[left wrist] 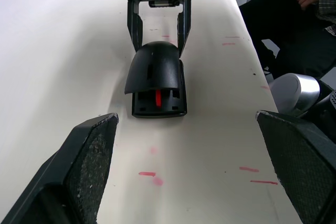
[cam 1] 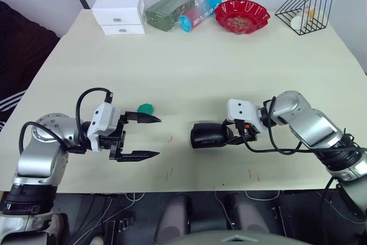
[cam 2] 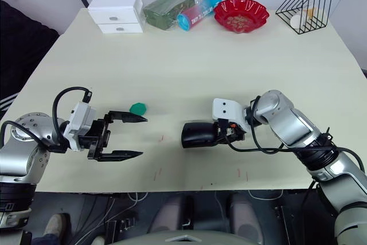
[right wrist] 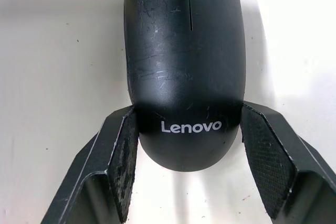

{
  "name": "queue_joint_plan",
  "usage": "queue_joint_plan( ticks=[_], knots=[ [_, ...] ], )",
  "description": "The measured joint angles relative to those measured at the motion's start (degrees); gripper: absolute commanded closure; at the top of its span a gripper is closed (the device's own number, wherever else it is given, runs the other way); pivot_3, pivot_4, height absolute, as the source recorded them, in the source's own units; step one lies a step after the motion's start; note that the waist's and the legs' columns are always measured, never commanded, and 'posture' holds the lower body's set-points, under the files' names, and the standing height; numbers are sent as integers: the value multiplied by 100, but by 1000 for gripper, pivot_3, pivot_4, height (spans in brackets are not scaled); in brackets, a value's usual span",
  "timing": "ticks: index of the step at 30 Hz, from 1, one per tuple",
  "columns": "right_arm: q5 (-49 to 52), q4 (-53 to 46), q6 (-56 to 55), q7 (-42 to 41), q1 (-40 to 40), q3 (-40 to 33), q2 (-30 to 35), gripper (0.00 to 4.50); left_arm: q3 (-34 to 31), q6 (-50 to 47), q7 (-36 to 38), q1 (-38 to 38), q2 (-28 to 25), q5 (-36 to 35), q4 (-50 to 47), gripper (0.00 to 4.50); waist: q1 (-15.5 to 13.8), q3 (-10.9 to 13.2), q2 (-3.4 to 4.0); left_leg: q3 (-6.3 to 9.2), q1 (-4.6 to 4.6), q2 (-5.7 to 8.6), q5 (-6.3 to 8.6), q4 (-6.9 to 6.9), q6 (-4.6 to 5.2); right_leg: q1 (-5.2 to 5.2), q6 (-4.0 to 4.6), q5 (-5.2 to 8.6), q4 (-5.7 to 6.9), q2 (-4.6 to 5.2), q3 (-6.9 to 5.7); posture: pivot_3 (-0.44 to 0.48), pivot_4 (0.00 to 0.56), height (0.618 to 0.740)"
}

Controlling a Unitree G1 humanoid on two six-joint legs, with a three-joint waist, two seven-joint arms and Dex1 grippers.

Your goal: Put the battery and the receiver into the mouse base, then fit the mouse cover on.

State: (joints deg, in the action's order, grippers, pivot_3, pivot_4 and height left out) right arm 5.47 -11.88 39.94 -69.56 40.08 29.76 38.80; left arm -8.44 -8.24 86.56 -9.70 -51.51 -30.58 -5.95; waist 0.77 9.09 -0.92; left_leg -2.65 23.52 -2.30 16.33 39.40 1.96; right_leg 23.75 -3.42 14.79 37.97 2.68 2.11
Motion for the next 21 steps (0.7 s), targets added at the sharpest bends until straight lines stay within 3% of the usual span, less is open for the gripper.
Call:
queue_joint_plan(
  ticks=[11, 21],
  knots=[
    [-566, -463, -96, 150, 416, 266, 45, 2100, 6, 28, 2, -22, 0, 5, 49, 0, 0, 0, 0, 2, 4, 0, 0, 1, -1, 4, 0, 0, 0, 0, -2, 0, 150, 740],
    [-747, -1257, 1661, 156, 956, 999, 19, 2100, 8, 32, 16, -22, -1, 5, 69, 0, 2, 0, 1, 8, 20, 0, -1, 5, -2, 24, 0, 0, 5, 1, -2, 0, 150, 740]
  ],
)
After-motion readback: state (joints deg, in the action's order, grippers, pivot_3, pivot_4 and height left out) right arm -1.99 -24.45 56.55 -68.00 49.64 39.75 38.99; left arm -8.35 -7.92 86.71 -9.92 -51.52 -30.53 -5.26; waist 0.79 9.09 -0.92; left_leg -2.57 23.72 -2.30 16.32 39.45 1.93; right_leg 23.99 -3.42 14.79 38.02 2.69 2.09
